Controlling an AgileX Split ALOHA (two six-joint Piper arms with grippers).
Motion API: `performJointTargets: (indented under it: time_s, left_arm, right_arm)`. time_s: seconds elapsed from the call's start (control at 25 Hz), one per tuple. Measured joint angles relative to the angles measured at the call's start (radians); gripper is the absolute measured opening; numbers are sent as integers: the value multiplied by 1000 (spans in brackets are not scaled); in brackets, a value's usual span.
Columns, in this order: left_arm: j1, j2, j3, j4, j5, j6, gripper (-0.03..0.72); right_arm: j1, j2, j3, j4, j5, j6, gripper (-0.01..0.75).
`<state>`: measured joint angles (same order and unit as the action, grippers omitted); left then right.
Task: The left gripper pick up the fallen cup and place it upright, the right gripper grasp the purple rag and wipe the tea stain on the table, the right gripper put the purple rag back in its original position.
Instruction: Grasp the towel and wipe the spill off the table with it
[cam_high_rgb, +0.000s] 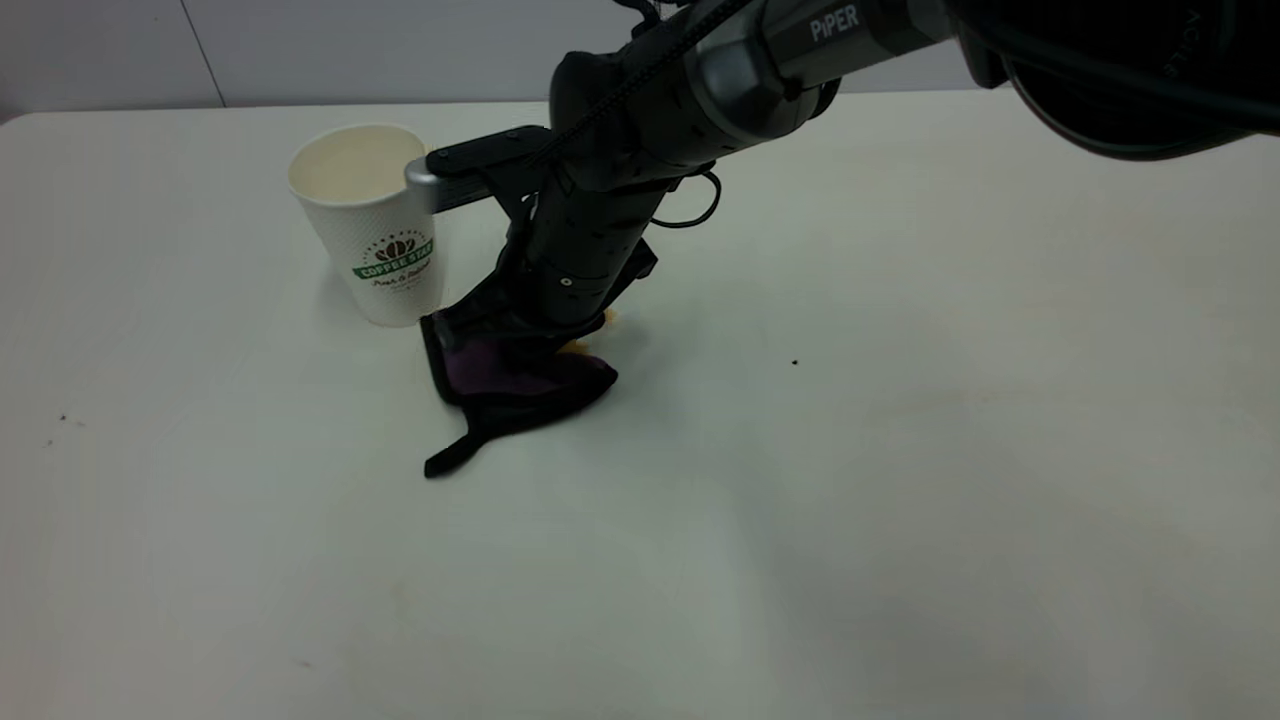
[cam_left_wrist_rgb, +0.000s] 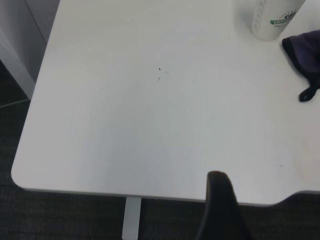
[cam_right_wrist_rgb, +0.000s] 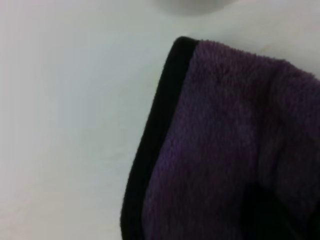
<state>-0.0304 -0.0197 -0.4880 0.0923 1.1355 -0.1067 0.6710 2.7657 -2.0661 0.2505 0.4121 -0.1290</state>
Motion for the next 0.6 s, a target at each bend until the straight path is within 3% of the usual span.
performJointTargets:
  time_s: [0.28,0.6]
  left_arm:
    - [0,0,0,0,0,0,514]
    - [0,0,0,0,0,0,514]
  right_arm:
    - [-161,0,-9,-17,37,38,133]
    - [-326,-16,-16,-25,215,64,134]
